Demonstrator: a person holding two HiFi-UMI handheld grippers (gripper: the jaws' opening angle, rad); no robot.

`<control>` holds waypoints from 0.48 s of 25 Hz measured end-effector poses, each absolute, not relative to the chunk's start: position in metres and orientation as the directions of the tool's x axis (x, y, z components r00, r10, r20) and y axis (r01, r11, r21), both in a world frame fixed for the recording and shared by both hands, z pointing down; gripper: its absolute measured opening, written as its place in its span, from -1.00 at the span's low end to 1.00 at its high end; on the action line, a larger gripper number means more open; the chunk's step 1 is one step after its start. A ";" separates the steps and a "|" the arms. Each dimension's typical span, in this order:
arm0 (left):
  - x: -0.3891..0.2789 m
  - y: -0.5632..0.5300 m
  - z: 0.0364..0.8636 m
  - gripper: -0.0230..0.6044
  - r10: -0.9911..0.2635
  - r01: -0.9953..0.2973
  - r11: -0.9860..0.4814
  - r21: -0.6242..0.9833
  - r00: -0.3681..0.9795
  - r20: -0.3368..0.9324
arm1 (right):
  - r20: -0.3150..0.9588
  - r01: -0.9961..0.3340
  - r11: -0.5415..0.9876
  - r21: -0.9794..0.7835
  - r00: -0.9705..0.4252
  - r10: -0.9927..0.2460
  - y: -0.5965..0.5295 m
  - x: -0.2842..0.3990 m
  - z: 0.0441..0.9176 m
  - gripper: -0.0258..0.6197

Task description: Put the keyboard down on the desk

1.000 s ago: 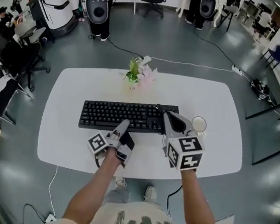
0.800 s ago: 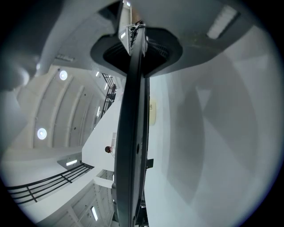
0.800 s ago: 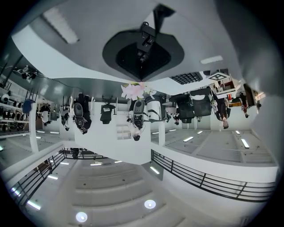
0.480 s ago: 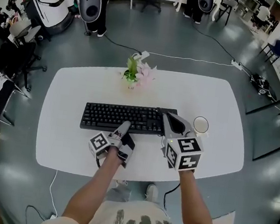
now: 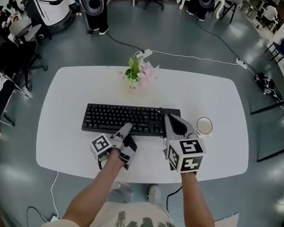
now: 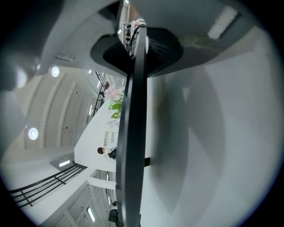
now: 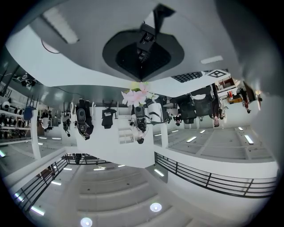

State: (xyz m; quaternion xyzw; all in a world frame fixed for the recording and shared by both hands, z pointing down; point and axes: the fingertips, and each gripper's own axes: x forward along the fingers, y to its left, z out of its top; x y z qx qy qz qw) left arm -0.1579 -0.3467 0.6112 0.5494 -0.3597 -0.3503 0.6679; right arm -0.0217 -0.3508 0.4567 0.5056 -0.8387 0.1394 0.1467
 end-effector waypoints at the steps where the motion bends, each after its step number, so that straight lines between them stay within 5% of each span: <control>1: -0.158 -0.347 0.612 -0.63 -0.863 0.071 0.155 0.985 0.495 0.100 | 0.389 -0.888 0.452 -0.085 -0.447 -0.805 -0.350 -0.022 0.458 -0.92; 6: -0.160 -0.348 0.616 -0.61 -0.866 0.077 0.175 0.982 0.486 0.116 | 0.402 -0.886 0.454 -0.096 -0.452 -0.796 -0.347 -0.022 0.459 -0.92; 9: -0.160 -0.349 0.617 -0.36 -0.866 0.075 0.191 0.979 0.482 0.132 | 0.398 -0.882 0.460 -0.103 -0.460 -0.794 -0.346 -0.024 0.458 -0.92; 12: -0.160 -0.349 0.618 -0.32 -0.864 0.059 0.202 0.978 0.481 0.149 | 0.398 -0.878 0.467 -0.100 -0.466 -0.790 -0.345 -0.026 0.457 -0.92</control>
